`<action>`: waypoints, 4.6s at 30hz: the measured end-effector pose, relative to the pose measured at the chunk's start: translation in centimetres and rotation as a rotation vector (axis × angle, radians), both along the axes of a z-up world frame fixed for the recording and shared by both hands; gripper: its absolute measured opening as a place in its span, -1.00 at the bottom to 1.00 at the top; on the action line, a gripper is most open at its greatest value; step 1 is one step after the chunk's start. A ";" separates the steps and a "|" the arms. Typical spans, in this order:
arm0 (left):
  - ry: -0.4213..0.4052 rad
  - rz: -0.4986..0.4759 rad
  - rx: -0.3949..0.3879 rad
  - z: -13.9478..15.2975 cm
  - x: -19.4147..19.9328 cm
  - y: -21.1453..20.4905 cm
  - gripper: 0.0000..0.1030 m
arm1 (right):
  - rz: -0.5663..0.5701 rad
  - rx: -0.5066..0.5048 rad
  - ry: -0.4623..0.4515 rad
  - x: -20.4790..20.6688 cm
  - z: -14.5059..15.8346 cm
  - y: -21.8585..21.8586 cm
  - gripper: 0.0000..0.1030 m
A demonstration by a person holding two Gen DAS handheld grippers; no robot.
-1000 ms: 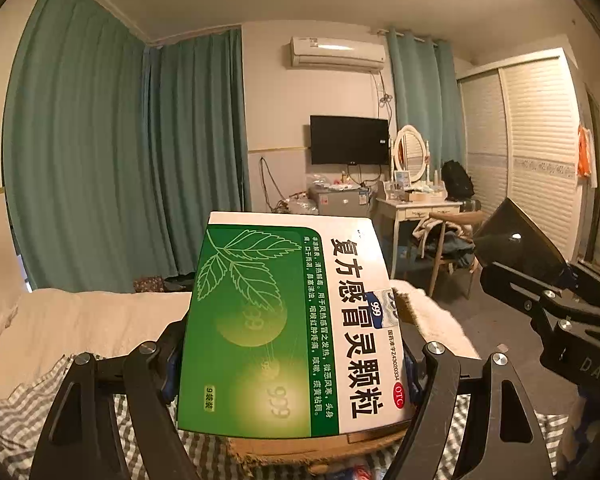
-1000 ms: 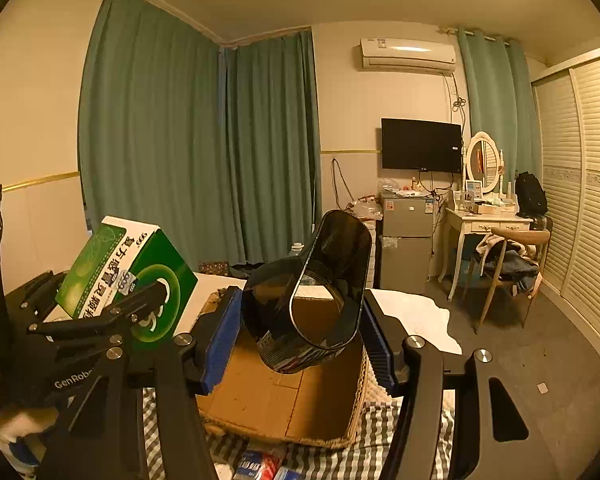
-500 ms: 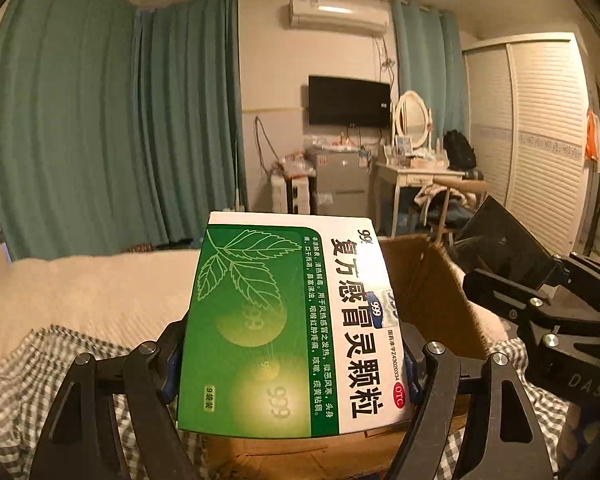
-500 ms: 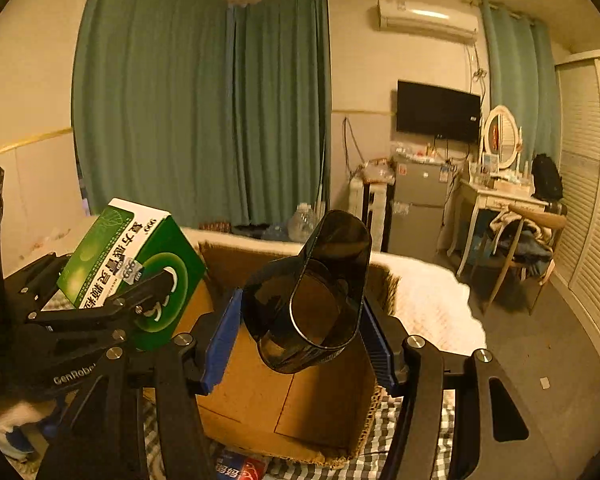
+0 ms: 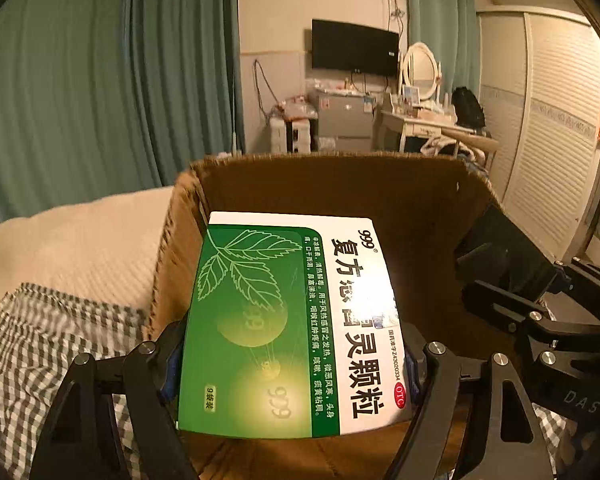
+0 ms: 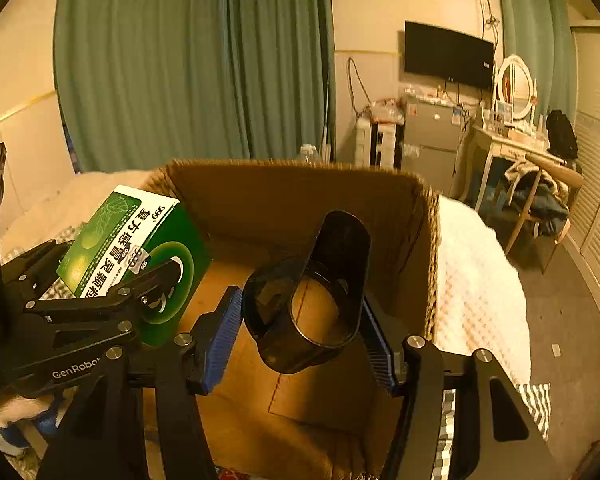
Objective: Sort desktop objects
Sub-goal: 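Lower the medicine box into the cardboard box and open the left gripper, then withdraw the left gripper from the box back toward the item pile, then grasp the white tissue paper pack with the left gripper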
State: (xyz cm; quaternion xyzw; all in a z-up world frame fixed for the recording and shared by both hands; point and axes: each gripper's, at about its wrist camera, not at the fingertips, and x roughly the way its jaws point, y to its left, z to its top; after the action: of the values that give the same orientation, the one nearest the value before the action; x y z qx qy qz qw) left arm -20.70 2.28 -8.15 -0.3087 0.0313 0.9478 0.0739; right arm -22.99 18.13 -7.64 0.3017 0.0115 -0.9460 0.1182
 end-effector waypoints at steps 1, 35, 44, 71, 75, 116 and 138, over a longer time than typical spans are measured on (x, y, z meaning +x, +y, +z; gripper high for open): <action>-0.004 0.003 -0.001 -0.1 0.1 0.0 0.58 | -0.003 0.003 -0.010 -0.1 -0.3 0.0 0.12; 0.238 0.055 0.089 11.7 9.2 -2.0 1.00 | -0.064 -0.094 0.212 8.2 8.2 1.1 0.99; 0.273 0.117 0.091 13.5 12.5 -3.6 1.00 | -0.106 -0.100 0.309 12.9 11.0 1.7 0.99; 0.297 0.192 0.181 8.9 20.6 -7.4 1.00 | 0.017 -0.164 0.370 21.9 9.1 3.1 0.99; 0.257 0.173 0.117 7.4 20.9 -7.3 1.00 | 0.003 -0.101 0.387 22.8 8.0 2.3 0.99; -0.288 -0.146 -0.151 -7.8 22.5 -4.9 0.92 | 0.029 0.336 -0.215 22.2 -11.5 -2.0 0.99; -0.374 -0.132 -0.134 -11.6 20.7 -4.7 -0.37 | 0.005 0.312 -0.312 19.4 -14.5 -0.7 0.05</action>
State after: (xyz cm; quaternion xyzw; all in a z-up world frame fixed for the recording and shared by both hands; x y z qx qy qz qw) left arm 0.02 -2.37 -19.80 -0.4806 0.1003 0.8630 0.1196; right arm -3.57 17.43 -22.16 0.4593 0.1398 -0.8742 0.0726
